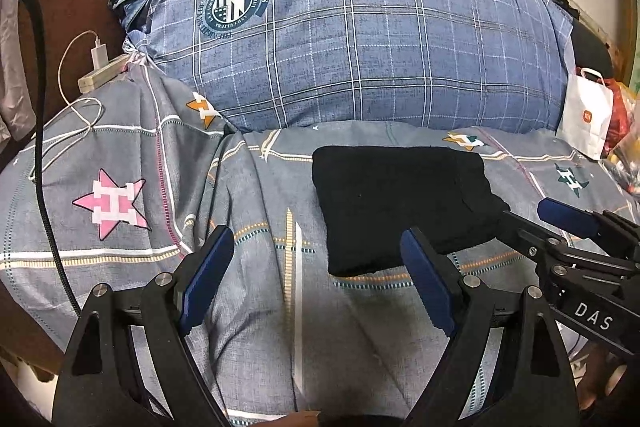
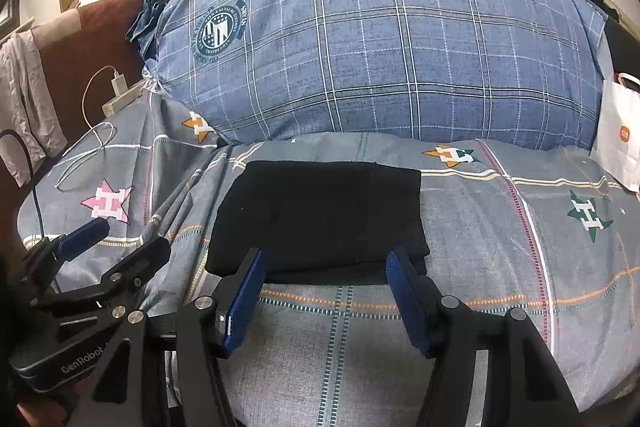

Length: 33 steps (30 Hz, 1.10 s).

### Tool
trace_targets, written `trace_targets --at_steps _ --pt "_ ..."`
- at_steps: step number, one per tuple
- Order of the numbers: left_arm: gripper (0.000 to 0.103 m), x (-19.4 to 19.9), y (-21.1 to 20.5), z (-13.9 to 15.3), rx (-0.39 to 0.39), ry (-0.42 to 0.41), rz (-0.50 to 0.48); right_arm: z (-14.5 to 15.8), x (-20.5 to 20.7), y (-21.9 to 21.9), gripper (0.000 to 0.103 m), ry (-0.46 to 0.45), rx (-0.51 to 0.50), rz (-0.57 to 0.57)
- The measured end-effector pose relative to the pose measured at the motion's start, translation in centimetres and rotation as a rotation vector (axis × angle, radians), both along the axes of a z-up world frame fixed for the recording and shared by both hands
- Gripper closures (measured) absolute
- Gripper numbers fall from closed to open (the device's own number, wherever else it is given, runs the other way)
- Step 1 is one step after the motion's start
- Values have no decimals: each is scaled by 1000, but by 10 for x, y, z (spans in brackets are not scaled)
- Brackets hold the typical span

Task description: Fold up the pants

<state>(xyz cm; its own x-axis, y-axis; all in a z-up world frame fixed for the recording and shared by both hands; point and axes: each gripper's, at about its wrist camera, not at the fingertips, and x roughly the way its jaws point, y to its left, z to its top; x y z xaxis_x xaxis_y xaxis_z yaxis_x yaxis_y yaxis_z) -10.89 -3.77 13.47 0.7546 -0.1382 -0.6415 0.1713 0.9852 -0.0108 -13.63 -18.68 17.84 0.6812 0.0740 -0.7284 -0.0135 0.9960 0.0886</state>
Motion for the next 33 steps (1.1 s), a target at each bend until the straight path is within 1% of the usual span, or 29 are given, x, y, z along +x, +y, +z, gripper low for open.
trace_targets --at_steps 14,25,33 --pt "17 -1 -1 -2 1 0 -2 -3 3 0 42 14 -2 10" --pt "17 -1 0 -3 18 1 -8 -4 6 0 42 23 1 9" --pt "17 0 2 -5 9 0 -11 -6 7 1 42 30 0 23"
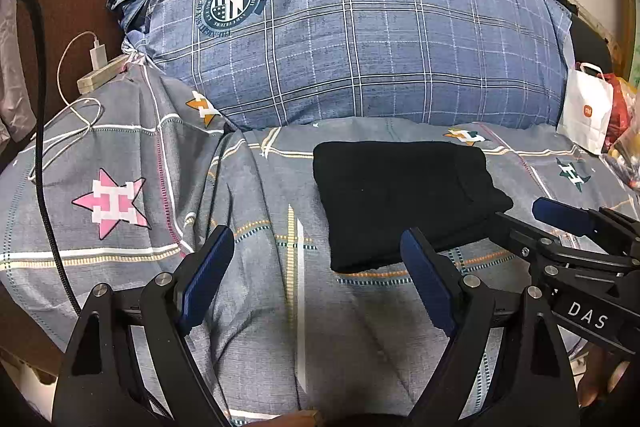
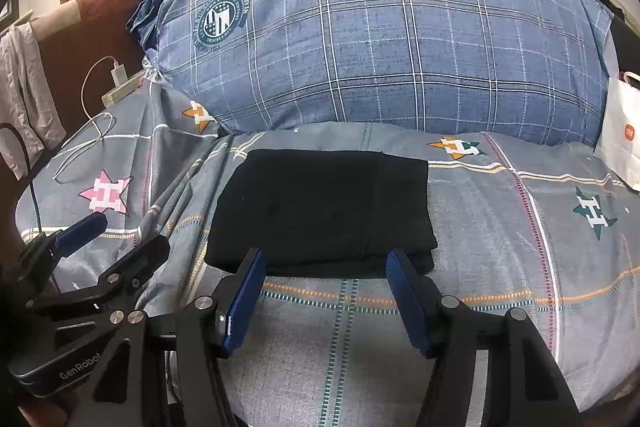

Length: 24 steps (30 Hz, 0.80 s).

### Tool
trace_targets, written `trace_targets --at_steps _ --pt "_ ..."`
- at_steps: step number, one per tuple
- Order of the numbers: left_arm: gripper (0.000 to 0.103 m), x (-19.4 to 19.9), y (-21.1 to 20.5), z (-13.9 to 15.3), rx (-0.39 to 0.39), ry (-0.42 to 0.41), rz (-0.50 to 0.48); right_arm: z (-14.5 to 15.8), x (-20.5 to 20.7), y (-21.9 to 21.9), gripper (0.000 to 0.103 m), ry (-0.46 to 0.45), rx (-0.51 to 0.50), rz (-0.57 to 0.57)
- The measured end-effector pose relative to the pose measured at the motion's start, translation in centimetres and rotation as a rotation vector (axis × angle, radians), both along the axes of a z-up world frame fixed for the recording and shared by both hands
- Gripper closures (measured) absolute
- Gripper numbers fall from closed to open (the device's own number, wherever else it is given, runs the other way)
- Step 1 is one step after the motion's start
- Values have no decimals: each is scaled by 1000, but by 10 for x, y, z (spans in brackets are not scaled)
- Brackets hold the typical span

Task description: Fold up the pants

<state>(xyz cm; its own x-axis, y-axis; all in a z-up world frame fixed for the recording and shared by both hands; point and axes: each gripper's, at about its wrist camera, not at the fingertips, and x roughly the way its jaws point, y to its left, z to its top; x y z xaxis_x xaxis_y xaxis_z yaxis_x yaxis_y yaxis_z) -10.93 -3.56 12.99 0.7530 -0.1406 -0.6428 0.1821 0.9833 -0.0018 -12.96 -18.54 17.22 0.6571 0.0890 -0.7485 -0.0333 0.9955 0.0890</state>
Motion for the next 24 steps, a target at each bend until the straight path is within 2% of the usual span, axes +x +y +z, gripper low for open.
trace_targets --at_steps 24 --pt "17 -2 -5 -1 9 2 -4 -2 0 -2 42 9 -4 3"
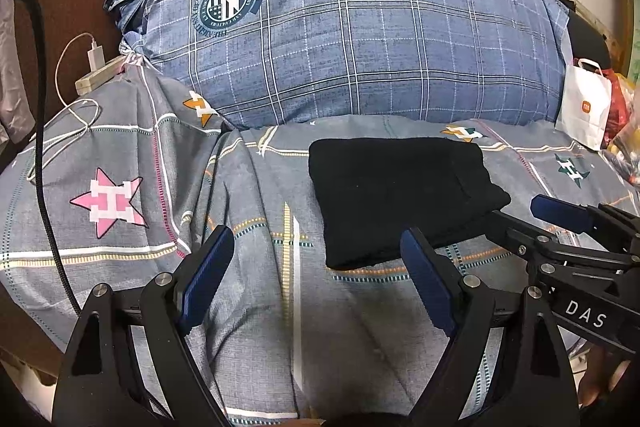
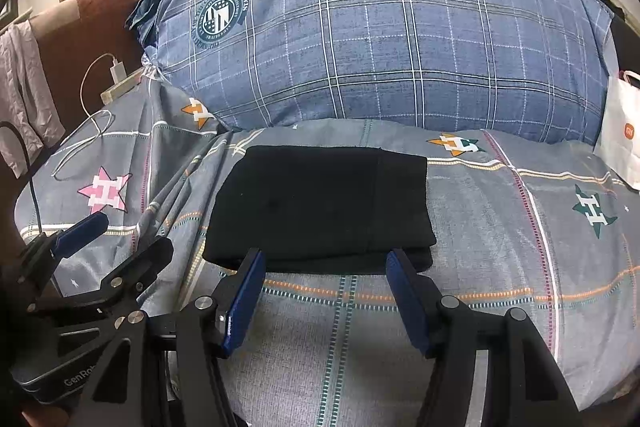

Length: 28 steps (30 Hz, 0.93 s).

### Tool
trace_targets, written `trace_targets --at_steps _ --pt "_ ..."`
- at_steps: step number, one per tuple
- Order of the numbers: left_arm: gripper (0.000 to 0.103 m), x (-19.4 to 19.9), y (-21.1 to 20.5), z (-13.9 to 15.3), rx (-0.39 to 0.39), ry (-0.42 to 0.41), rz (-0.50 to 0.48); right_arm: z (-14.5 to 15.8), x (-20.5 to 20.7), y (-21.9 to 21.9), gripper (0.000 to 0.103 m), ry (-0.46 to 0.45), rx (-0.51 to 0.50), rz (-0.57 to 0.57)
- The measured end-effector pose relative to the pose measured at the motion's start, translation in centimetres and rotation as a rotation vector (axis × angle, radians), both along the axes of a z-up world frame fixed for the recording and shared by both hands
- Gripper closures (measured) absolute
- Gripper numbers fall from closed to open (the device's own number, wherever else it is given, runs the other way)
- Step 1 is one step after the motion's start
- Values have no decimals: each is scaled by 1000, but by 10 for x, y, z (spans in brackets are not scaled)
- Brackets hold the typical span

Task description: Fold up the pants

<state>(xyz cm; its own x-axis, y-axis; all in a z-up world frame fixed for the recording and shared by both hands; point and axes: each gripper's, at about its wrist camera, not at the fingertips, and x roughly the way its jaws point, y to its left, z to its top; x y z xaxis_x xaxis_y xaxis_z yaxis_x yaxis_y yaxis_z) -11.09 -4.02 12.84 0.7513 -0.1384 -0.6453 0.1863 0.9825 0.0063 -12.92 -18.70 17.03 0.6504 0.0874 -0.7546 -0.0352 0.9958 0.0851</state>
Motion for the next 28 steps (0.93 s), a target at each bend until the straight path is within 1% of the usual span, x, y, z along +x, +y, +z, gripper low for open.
trace_targets --at_steps 19,25,28 --pt "17 -3 -2 -2 4 6 1 -2 0 -5 42 10 -8 9" --pt "17 -11 -6 2 15 -27 -9 -1 -3 -8 42 8 -1 10" --pt "17 -15 -7 4 10 -24 -18 1 -7 -10 42 4 -3 6"
